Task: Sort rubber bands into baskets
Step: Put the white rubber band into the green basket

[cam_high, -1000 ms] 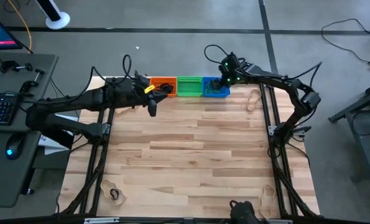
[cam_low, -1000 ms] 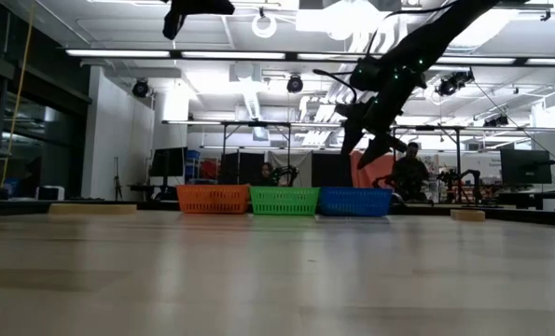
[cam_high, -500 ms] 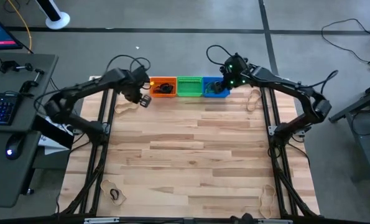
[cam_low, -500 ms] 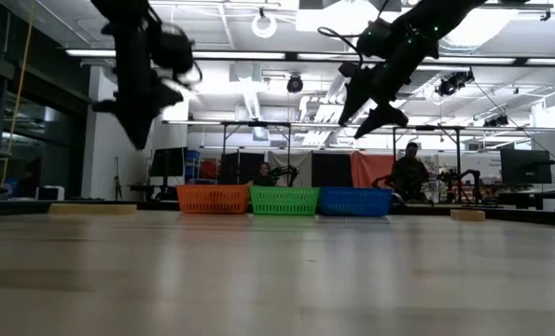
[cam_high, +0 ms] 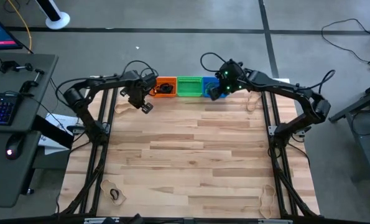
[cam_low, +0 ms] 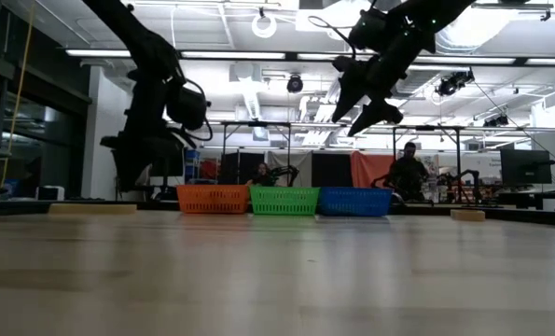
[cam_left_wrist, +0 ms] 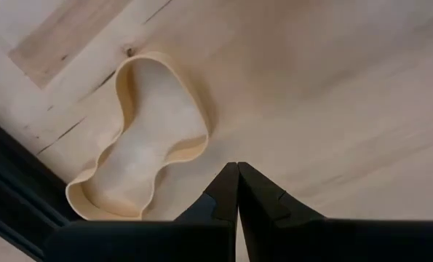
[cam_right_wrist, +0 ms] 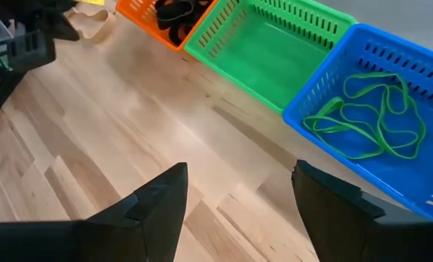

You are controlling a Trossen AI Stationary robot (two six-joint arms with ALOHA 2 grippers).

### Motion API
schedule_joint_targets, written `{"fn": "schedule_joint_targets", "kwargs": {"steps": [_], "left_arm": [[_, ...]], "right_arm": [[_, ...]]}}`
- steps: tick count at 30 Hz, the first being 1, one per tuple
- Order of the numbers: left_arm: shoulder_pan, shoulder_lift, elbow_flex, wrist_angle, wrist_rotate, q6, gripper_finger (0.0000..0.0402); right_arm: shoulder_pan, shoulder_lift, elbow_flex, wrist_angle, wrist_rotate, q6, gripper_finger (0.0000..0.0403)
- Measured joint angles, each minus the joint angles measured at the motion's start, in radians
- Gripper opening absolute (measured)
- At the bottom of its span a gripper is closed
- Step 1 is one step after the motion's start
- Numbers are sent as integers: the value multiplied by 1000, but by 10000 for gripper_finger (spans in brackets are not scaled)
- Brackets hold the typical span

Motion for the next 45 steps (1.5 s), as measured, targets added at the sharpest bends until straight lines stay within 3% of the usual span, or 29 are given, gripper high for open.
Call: {"fn": "schedule_joint_targets", "kwargs": {"steps": [10,23,31,36,41,45], "left_arm": [[11,3,0,-7,-1,34,10],[36,14,-22,38,1,35,174],[65,79,-88,134,11,28,200],[63,81,-99,152,14,11,174],[61,80,-99,156,35,10,37],[49,55,-103,158,26,10,4]], "right_arm": [[12,0,-1,-12,2,-1,236],[12,0,-1,-14,2,11,236],[14,0,-1,-14,19,40,236],[24,0,-2,-14,35,51,236],[33,0,-2,-13,53,59,236],[37,0,-2,-13,54,55,236]]}}
